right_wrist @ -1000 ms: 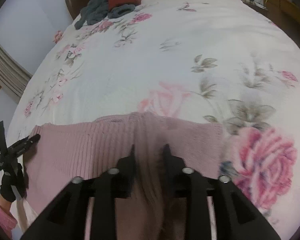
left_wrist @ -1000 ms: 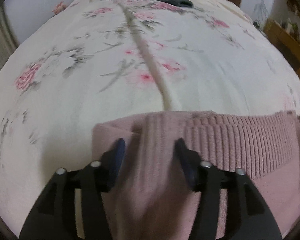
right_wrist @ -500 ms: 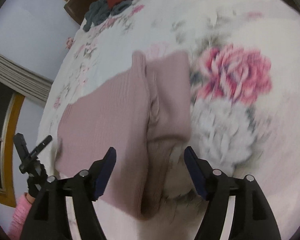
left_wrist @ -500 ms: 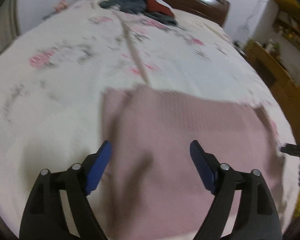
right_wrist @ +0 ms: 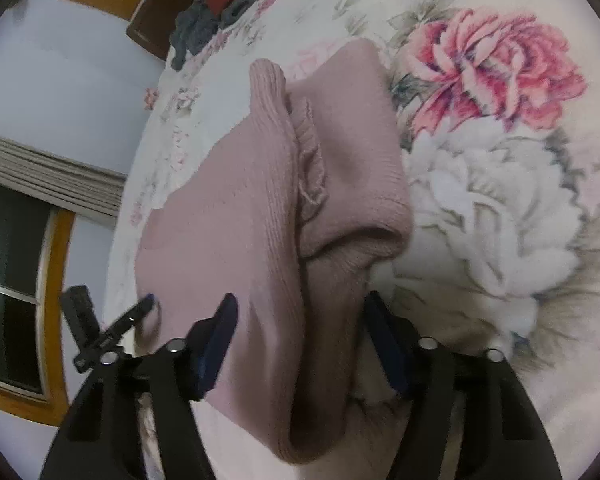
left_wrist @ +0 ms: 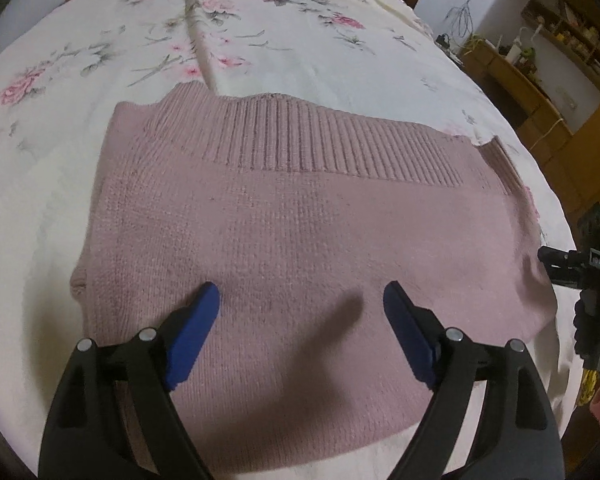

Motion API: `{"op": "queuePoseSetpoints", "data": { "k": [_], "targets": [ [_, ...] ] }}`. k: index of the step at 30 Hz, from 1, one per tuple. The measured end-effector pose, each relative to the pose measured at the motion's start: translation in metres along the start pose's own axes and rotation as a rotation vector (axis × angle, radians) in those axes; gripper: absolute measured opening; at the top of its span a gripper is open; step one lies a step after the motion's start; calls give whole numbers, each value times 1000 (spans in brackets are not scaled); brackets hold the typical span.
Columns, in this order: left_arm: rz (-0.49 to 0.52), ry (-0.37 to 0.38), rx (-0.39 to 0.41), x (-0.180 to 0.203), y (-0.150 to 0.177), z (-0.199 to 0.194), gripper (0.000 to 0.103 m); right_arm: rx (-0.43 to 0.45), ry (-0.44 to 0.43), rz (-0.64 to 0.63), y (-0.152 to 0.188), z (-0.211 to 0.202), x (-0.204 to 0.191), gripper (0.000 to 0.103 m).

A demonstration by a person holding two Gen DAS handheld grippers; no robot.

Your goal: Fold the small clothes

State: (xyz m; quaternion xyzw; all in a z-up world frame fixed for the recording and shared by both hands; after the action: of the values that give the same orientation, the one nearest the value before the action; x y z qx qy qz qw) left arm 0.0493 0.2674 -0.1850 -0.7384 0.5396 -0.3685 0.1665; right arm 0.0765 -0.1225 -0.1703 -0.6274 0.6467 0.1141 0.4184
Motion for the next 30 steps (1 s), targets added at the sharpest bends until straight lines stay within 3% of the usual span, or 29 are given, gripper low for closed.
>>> {"op": "queuePoseSetpoints", "data": {
  "k": [1, 6, 7, 23, 30],
  "targets": [
    [0, 4, -7, -1, 1, 3, 85, 3, -12, 14, 0, 3, 1, 59],
    [52, -9, -28, 3, 6, 6, 87, 18, -49, 78, 0, 18, 8, 24],
    [61, -9, -29, 4, 7, 7, 87, 23, -53, 80, 0, 18, 9, 22],
    [91, -14, -38, 3, 12, 14, 90, 39, -11, 51, 6, 18, 4, 18],
    [28, 24, 0, -14, 1, -13, 90, 44, 40, -10, -6, 14, -34, 17]
  ]
}}
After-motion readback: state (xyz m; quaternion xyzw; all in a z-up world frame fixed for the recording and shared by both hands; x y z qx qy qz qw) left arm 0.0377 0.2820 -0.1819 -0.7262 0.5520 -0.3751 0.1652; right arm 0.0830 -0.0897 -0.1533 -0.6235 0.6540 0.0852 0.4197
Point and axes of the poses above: each gripper's, at about its wrist camera, not at the fingertips, and z roughly the way its jaws point, x to its right, y to its underside, the point moved 2 cm from there along z, roughly the way its jaws point, and after that the axes turned 15 degrees about x, right-handed, at the moved point
